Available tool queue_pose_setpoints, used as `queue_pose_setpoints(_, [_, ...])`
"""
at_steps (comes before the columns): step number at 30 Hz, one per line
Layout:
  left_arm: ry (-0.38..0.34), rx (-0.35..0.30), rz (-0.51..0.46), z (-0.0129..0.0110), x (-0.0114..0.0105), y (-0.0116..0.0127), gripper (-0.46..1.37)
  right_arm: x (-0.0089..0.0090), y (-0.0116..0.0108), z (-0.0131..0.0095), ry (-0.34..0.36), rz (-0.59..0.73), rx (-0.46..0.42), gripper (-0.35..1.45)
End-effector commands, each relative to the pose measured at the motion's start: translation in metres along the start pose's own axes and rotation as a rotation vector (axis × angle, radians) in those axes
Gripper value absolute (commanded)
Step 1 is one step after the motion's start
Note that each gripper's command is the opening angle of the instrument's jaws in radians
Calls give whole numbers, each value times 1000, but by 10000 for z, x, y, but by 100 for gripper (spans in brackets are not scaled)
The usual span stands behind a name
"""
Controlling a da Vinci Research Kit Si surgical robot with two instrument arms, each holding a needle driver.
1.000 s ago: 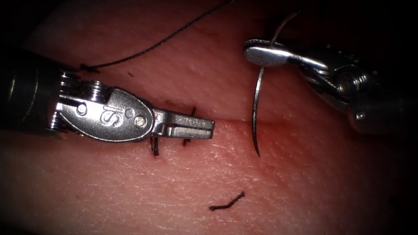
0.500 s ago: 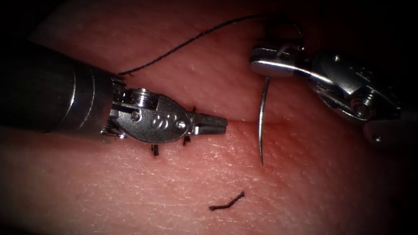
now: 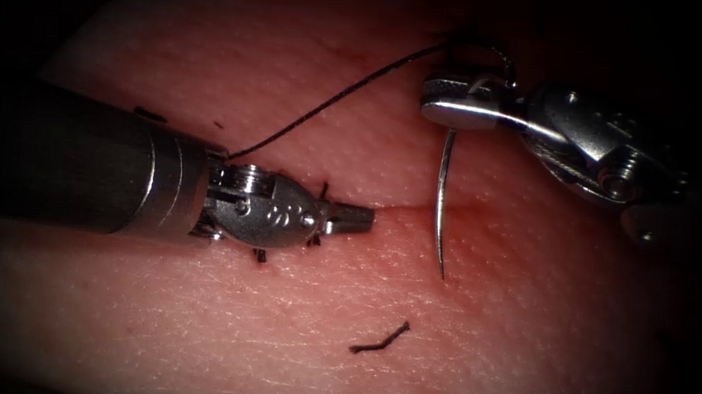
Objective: Wound Closure
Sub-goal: Insert needle into the skin above wound
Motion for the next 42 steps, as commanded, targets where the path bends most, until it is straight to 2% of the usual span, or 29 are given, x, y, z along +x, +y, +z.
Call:
queue_pose_setpoints(1, [4, -13, 1, 1, 0, 2, -35, -1, 1, 1, -1, -11, -8, -35])
queue_pose_setpoints(6, [6, -25, -4, 10, -8, 14, -35, -6, 4, 11, 9, -121, -11, -35])
queue_pose_setpoints(12, [5, -31, -18, 14, -20, 14, -35, -12, 5, 20, 43, -267, 23, -35])
queue_pose_setpoints(19, [-22, -50, -31, 22, -47, 22, -35, -10, 3, 26, 94, -415, 46, -35])
queue_pose_setpoints(22, [-22, -50, -34, 21, -51, 23, -35, -11, 2, 28, 105, -445, 43, -35])
queue_pose_setpoints(26, [-22, -51, -35, 17, -49, 26, -35, -15, 0, 30, 123, -502, 33, -35])
queue_pose_setpoints(36, [-15, -62, -43, 9, -37, 36, -35, -39, -6, 39, 186, -694, 40, -35])
queue_pose_setpoints(42, [-15, -63, -42, 9, -38, 35, -35, -41, -7, 39, 212, -771, 24, -35])
